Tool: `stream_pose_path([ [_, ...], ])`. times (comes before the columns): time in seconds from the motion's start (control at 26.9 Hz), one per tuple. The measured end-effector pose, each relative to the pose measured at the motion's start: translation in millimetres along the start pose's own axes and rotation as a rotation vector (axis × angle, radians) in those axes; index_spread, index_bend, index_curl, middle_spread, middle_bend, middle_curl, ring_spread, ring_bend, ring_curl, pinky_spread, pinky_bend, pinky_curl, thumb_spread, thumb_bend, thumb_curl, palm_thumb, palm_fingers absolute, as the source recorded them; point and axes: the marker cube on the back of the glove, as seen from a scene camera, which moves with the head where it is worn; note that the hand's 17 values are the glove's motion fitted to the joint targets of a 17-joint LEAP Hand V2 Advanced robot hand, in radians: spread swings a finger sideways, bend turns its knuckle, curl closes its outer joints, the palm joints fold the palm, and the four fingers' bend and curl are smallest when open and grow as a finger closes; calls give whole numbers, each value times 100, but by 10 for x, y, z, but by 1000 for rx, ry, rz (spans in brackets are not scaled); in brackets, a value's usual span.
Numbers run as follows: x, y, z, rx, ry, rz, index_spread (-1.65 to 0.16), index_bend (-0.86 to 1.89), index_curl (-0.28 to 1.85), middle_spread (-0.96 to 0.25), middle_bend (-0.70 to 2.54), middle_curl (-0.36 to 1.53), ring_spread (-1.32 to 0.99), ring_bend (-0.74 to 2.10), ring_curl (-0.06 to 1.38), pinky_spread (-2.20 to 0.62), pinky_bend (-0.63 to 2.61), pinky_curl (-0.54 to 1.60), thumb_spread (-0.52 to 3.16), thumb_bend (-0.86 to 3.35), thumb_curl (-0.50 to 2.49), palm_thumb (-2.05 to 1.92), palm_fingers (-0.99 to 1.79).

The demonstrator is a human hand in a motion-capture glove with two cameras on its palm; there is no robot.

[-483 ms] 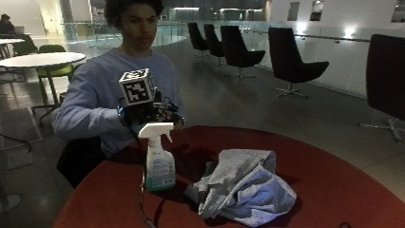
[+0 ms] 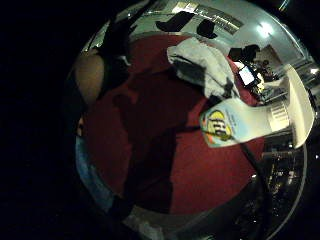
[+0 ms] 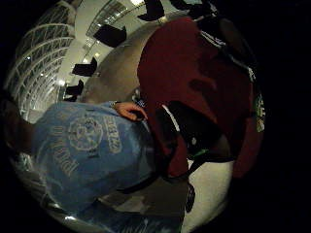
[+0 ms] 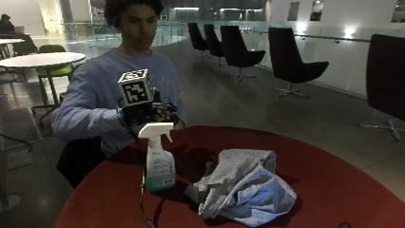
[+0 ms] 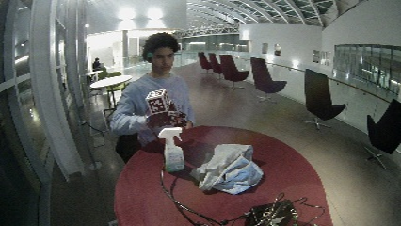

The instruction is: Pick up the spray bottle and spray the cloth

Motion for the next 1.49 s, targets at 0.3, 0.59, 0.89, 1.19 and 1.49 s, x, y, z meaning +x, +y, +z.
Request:
stream_pose_path([
  [0.3,-3,12,-19,6,2,12,-39,10,16,-7,37,29,-4,49,27,15,38,25,107,21,18,53,71],
  [0.59,40,228,-10,20,-17,36,-39,10,17,-7,36,32,-4,49,29,15,37,28,112,16,21,55,70],
  [0.89,257,657,-65,67,-51,141,-39,10,18,-7,33,34,-4,50,31,15,37,30,115,12,23,57,70],
  [1.19,452,909,-227,210,-261,227,-39,10,18,-7,31,35,-4,50,32,15,37,31,116,8,25,59,71],
  [1.49,848,958,-224,356,-728,326,-39,10,19,-7,27,36,-4,50,33,15,39,33,115,5,27,63,70],
])
